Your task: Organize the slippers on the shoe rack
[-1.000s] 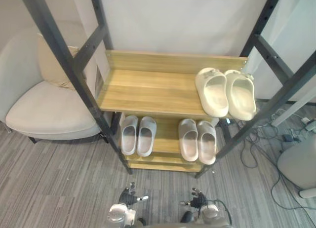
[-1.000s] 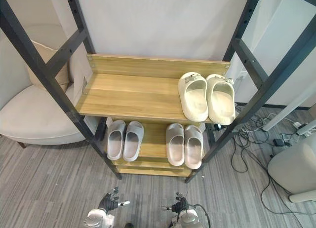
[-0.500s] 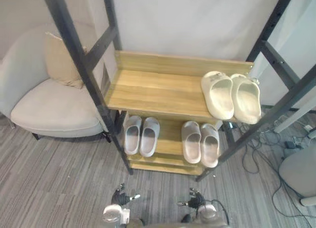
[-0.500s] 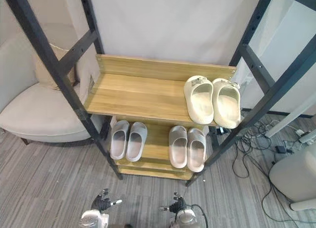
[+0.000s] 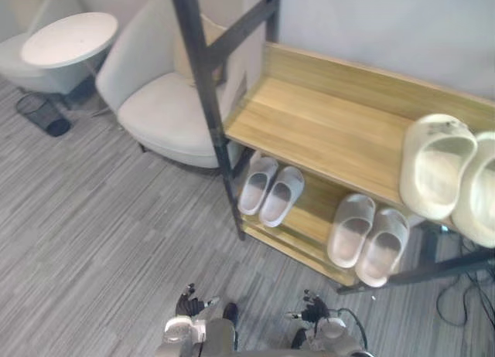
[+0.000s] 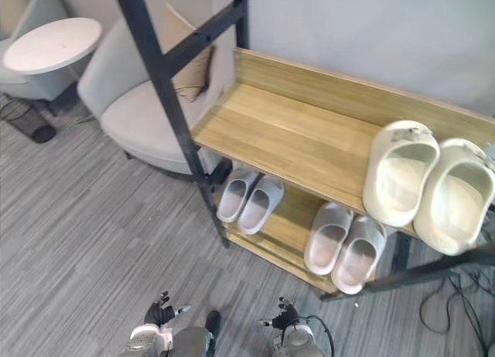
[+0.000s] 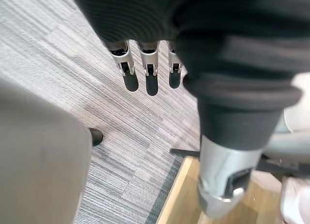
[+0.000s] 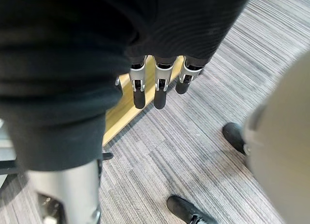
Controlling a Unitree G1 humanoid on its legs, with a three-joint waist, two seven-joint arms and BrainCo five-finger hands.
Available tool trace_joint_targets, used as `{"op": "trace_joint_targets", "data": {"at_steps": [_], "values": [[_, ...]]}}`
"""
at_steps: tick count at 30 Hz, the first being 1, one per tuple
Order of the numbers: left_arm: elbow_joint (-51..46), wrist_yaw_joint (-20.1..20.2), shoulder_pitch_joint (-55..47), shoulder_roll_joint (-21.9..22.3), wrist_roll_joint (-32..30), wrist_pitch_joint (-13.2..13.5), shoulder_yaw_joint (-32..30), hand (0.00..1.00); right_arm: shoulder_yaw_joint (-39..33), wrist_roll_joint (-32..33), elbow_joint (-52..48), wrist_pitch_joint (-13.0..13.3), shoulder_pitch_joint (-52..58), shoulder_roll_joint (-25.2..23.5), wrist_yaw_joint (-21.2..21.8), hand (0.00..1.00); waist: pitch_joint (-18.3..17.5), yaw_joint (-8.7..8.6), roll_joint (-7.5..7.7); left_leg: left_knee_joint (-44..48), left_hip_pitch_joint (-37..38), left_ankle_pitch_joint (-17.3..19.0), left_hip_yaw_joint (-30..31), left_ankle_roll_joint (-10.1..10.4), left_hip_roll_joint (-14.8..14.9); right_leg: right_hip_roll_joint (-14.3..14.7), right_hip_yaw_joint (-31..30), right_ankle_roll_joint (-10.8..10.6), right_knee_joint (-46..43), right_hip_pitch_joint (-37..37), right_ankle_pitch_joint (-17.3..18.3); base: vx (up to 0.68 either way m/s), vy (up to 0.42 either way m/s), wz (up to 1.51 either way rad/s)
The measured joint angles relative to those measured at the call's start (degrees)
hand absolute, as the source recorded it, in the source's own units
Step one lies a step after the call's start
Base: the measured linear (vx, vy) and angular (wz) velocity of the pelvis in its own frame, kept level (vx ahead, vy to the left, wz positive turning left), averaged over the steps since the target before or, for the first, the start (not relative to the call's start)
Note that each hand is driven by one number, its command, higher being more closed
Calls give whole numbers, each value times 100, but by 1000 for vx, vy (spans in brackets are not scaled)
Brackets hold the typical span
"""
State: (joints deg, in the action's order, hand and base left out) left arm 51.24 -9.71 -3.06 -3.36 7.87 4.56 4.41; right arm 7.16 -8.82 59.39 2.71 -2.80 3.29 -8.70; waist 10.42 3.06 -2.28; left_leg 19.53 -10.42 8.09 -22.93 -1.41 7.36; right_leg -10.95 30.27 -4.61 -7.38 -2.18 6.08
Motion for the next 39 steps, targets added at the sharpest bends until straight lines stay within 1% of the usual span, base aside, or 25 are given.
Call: {"op": "trace_joint_targets", "data": {"at_steps": [1,2,6,9,11,12,13,14,15,16,17,19,23,24,25,26,27,29,30,31,32,33,35,37,39], "values": [[-5,17,7,83,-42,10,1,0,-44,11,-2,-5,4,12,-20,0,-5,-9,-50,231,-91,43,-641,-28,114,-5,109,-70,-143,7,80,31,80,83],[-28,25,8,92,-86,16,1,0,-90,11,-4,-4,-7,54,-21,0,-20,-8,-74,247,-109,37,-711,-37,101,-8,139,-87,-175,2,124,-28,93,94],[-112,225,52,-10,-323,6,-10,0,-378,259,-266,17,20,295,175,0,69,-35,87,-837,21,-381,-308,-224,-493,-116,655,-56,-23,-107,167,-81,78,94],[-50,251,-51,-99,-442,11,-60,0,-483,342,-250,52,28,344,267,0,80,9,161,-1467,416,-626,-148,-288,-804,-180,567,-67,-11,-259,191,-55,92,38],[-25,265,-97,-212,-419,14,-148,0,-457,335,-217,71,-1,342,349,0,149,7,308,-1272,461,-315,-347,-284,-898,-701,556,-118,-1018,-27,660,-35,67,11],[-30,255,-75,-238,-442,12,-128,0,-454,329,-213,69,7,331,386,0,205,-11,359,-1177,450,-223,-285,-316,-956,-1014,278,-45,-1976,246,688,-50,36,3],[-13,254,-77,-247,-444,12,-122,0,-453,329,-214,69,7,324,396,0,207,-8,356,-1170,451,-219,-266,-321,-956,-1058,204,11,-2163,330,656,-57,82,43],[75,255,-74,-266,-520,3,-63,0,-464,326,-228,78,50,216,416,0,188,-157,278,-1172,495,-219,40,-326,-919,-1012,-336,340,-2923,767,514,1,84,81],[86,254,-83,-271,-545,12,-86,0,-483,324,-278,107,86,187,424,0,213,-240,284,-1236,541,-241,317,-288,-884,-749,-745,168,-2856,886,686,41,58,89],[84,254,-83,-274,-555,9,-87,0,-483,323,-271,107,108,186,423,0,216,-242,273,-1275,551,-252,366,-270,-883,-669,-859,108,-2780,925,723,73,-10,84],[100,256,-86,-289,-555,11,-93,0,-487,328,-246,113,171,176,414,0,200,-243,301,-1355,579,-288,578,-215,-892,-404,-1193,-21,-2417,965,787,53,-37,70],[135,264,-82,-305,-561,14,-124,0,-529,328,-246,119,187,141,392,0,176,-244,338,-1455,579,-325,803,-155,-945,-92,-1581,-83,-1781,1012,787,73,-69,83],[121,227,-79,-224,-552,16,-355,0,-483,326,-236,109,170,116,370,0,136,-198,379,-1080,307,-112,1084,-112,-1064,119,-1441,142,-1004,927,626,115,-146,65],[153,229,-55,-174,-540,9,-364,0,-496,330,-259,112,118,171,360,0,119,-234,182,-522,17,219,1118,-30,-890,234,-1281,181,-710,753,466,139,-147,60],[149,225,-47,-95,-542,11,-410,0,-500,340,-250,105,140,186,342,0,72,-219,84,-159,-126,398,929,32,-661,322,-1142,215,-508,664,376,171,-122,52],[137,222,-43,-26,-538,11,-494,0,-497,382,-240,95,162,208,329,0,64,-151,-21,150,-227,482,760,52,-448,409,-1035,171,-430,554,300,253,-60,34],[126,223,-28,4,-533,7,-557,0,-501,445,-244,76,92,226,300,0,81,-118,-42,605,-370,455,557,70,-314,453,-881,161,-383,389,314,319,-70,50],[99,222,5,-14,-491,10,-558,0,-485,447,-245,73,95,163,297,0,106,-70,3,1224,-392,438,293,105,-158,464,-639,159,-180,-59,313,292,-54,61],[57,221,18,-37,-477,11,-565,0,-484,448,-246,73,54,137,293,0,134,-47,56,1630,-488,343,166,269,-87,416,-565,163,-92,-242,308,224,-9,46],[-16,217,34,-75,-457,21,-575,0,-471,448,-258,74,37,119,292,0,195,-16,173,1654,-574,510,59,264,-63,334,-515,163,-10,-393,310,230,19,29],[-64,218,14,-37,-411,19,-574,0,-476,448,-295,71,30,180,288,0,155,46,66,1174,-584,307,-63,224,152,400,-425,134,-51,-435,326,173,33,20],[-60,219,4,-21,-407,17,-575,0,-488,449,-368,69,16,188,273,0,145,45,21,1060,-590,278,-106,213,186,431,-359,49,-50,-475,381,196,43,40],[-68,218,80,-47,-401,18,-572,0,-511,449,-482,76,-86,137,246,0,160,6,114,878,-568,209,-350,91,15,285,-131,-15,33,-499,408,186,35,58],[-75,224,182,-106,-416,10,-575,0,-520,449,-456,70,-223,-37,237,0,222,109,317,636,-611,134,-706,-72,-71,290,148,-91,243,-543,306,164,5,63],[41,233,140,-153,-421,7,-582,0,-500,445,-440,60,-235,-121,239,0,236,179,359,404,-344,182,-646,-165,-153,326,182,-138,227,-738,202,180,-7,43]]}}
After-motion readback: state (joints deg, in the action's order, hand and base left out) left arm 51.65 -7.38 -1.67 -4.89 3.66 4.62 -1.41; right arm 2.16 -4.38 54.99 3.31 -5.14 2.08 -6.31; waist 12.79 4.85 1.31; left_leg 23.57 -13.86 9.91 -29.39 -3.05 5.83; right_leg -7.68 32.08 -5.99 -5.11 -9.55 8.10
